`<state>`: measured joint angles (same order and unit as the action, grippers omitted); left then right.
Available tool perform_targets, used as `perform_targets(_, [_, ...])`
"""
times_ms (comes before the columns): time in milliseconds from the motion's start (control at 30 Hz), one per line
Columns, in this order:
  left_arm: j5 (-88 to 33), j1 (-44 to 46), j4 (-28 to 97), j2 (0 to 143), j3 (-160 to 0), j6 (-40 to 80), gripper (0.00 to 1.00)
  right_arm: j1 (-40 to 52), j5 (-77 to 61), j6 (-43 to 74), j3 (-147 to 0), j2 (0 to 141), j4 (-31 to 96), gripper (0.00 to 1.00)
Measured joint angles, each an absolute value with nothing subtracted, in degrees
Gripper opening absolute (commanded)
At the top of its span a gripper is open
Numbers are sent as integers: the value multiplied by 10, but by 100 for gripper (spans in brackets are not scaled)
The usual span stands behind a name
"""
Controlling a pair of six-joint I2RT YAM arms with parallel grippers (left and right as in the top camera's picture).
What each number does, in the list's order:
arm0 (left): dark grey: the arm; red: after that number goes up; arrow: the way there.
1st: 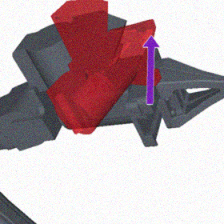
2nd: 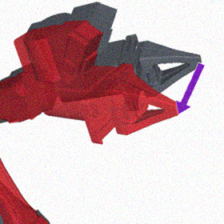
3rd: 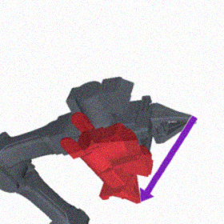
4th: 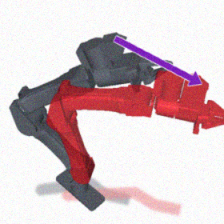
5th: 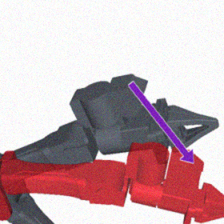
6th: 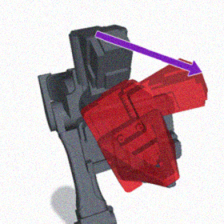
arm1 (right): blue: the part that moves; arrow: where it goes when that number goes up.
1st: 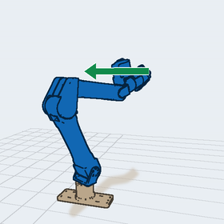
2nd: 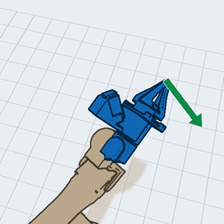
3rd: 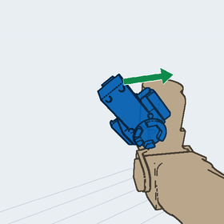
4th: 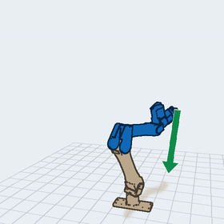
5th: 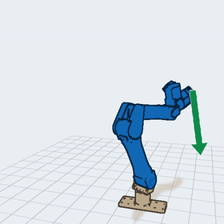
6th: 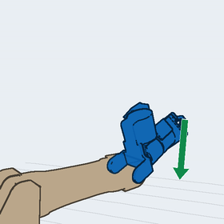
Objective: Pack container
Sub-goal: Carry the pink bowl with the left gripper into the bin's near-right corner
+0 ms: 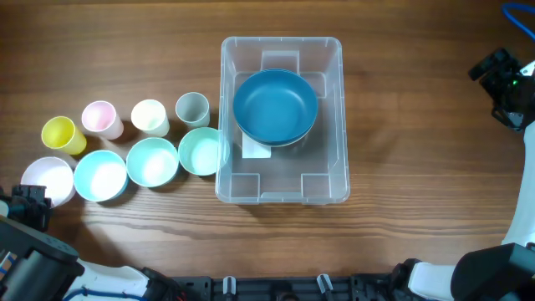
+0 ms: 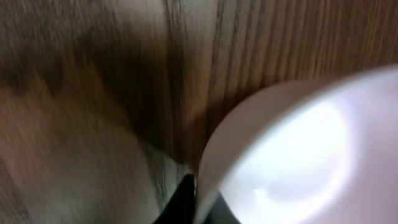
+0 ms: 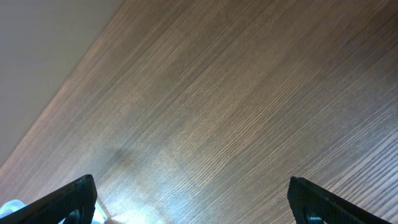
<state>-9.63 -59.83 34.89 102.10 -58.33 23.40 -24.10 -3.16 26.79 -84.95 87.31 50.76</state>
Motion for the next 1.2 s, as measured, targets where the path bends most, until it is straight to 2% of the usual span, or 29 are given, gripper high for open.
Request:
perform_targets(133, [-97,-616,373,991,-583,234,4,-241,-31,268,-849,873,508,99])
perform_targets(300, [-98,-630,443,884,-611,242,4,-241,-32,268,-849,873,508,100])
perform_targets(467, [-182,-583,472,775,-663,247,4,-241,-32,268,-849,873,508,99])
perform_targets(567, [-239,-479,472,723,-667,238,4,-241,-32,268,-849,873,508,99])
perform_targets(700, [-282,-229,445,687,-668,219,4,-241,-32,268,-849,873,508,100])
perform_targets(767, [-265,-84,412,688,-668,215,4,-241,-31,268,-849,873,507,100])
perform_targets(933, [-185,172,371,714,-668,210,4,-241,-32,268,-849,873,508,100])
perform_targets(1067, [-119,305,370,786,-669,206,4,-241,-32,268,-849,873,508,100])
perform_targets(1200, [-86,362,356,878,-669,206,4,-241,-32,268,-849,873,507,100])
